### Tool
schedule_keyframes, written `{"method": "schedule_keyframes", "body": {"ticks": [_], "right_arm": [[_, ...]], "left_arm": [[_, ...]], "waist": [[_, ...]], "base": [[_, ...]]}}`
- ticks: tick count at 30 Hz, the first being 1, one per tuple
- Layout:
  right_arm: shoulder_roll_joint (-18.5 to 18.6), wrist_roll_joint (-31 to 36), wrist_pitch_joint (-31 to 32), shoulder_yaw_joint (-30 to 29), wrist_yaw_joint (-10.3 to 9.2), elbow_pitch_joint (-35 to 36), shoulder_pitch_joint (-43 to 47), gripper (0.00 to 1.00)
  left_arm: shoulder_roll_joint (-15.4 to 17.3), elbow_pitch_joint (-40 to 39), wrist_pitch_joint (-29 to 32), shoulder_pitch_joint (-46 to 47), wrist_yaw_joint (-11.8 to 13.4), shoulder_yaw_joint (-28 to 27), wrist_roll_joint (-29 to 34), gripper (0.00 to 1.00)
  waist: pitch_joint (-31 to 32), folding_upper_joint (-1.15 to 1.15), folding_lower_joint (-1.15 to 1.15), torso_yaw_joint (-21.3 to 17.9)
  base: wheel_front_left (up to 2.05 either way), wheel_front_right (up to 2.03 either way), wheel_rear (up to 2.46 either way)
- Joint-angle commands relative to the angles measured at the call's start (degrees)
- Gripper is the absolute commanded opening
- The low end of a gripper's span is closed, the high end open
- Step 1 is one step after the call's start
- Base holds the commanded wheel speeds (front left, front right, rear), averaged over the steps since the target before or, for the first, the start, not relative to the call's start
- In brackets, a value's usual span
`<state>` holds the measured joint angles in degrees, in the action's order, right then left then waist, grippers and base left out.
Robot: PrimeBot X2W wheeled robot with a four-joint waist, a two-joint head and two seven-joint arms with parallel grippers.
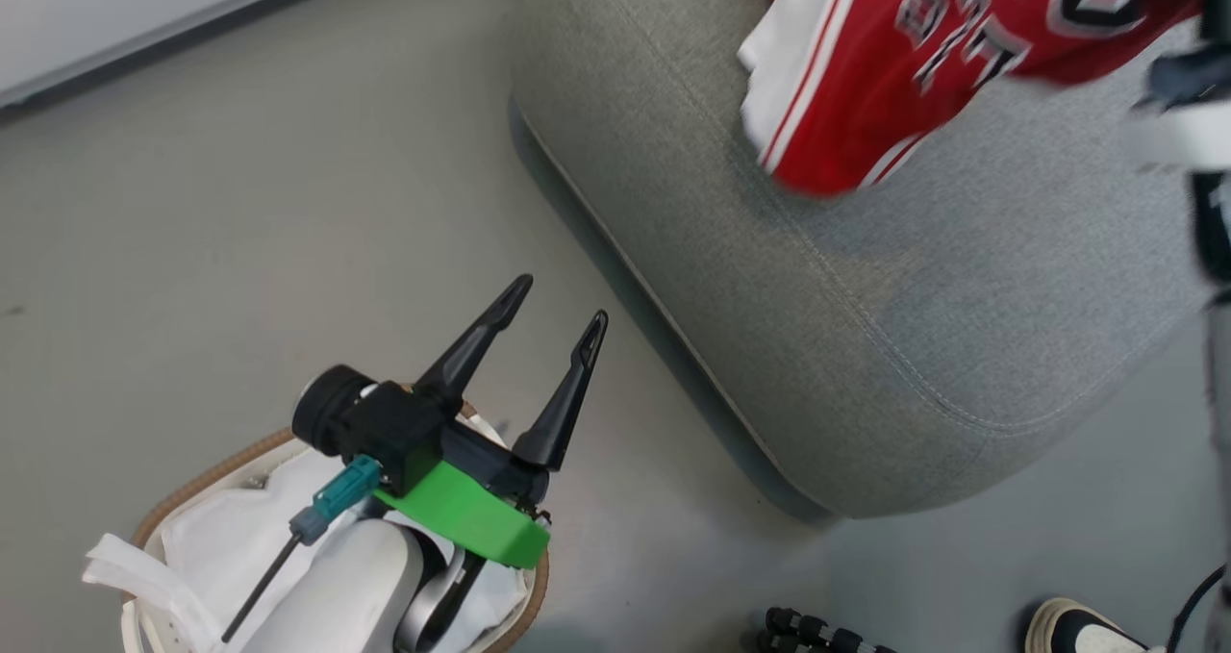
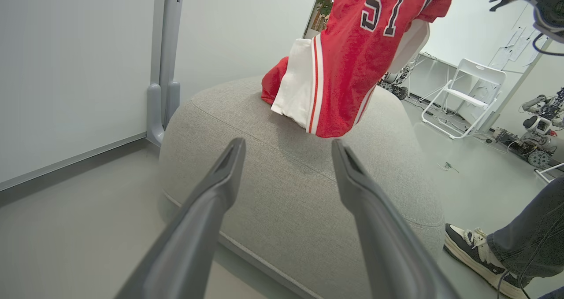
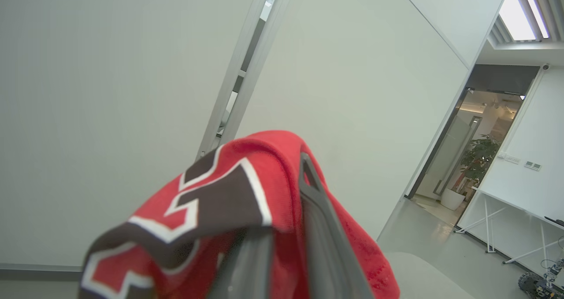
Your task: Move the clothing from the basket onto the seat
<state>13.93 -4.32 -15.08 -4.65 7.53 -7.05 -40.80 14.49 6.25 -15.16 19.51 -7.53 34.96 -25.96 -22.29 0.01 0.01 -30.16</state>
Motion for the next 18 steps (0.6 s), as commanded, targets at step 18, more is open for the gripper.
{"method": "schedule_keyframes", "body": {"ticks": [18], "right_arm": [[7.8,18.56,12.01,-20.79,-0.08,-5.12,-21.27,0.0]], "left_arm": [[4.25,-2.54,0.03,8.27,0.1,2.05,-0.84,1.0]], "waist": [[-16.27,-0.01,-0.01,12.83]], "base": [[0.0,0.0,0.0]]}}
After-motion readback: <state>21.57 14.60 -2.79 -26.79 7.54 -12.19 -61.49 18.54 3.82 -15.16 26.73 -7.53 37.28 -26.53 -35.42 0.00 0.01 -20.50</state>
